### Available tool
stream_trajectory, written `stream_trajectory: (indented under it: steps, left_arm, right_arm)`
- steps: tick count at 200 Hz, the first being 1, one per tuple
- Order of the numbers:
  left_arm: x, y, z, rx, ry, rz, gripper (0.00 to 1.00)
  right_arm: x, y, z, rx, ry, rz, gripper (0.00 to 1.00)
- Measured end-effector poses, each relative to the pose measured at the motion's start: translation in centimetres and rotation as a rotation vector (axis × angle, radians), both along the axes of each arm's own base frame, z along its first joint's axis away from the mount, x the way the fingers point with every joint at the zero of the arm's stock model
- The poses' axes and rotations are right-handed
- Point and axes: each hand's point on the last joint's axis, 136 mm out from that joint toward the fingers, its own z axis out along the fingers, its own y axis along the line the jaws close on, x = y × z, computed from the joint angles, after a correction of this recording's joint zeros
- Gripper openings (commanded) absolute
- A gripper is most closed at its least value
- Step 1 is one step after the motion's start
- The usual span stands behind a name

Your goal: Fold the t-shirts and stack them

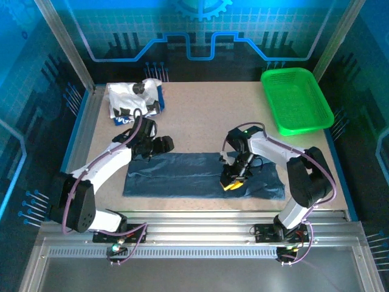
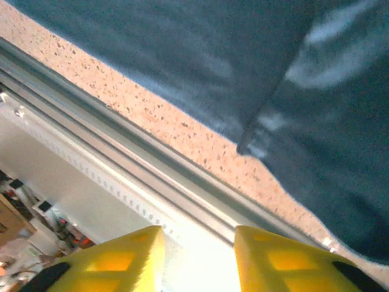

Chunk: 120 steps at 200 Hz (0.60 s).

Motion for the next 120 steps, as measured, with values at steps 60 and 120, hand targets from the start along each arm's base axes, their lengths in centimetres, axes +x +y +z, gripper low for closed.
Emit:
stream_trajectory:
  steps: [60,120]
  left_arm:
    - [1.1,-0.7,0.0,0.009,-0.001,-0.022,0.8]
    - [2.5,-1.1,-1.2,0.017,0.025,-0.024,0.8]
  right_arm:
    - [5.6,-5.4,2.2,-0.12,-0.12,-0.271,0.45]
    - [7.2,-11.0,-5.0,-0.403,-0.062,-0.405,0.36]
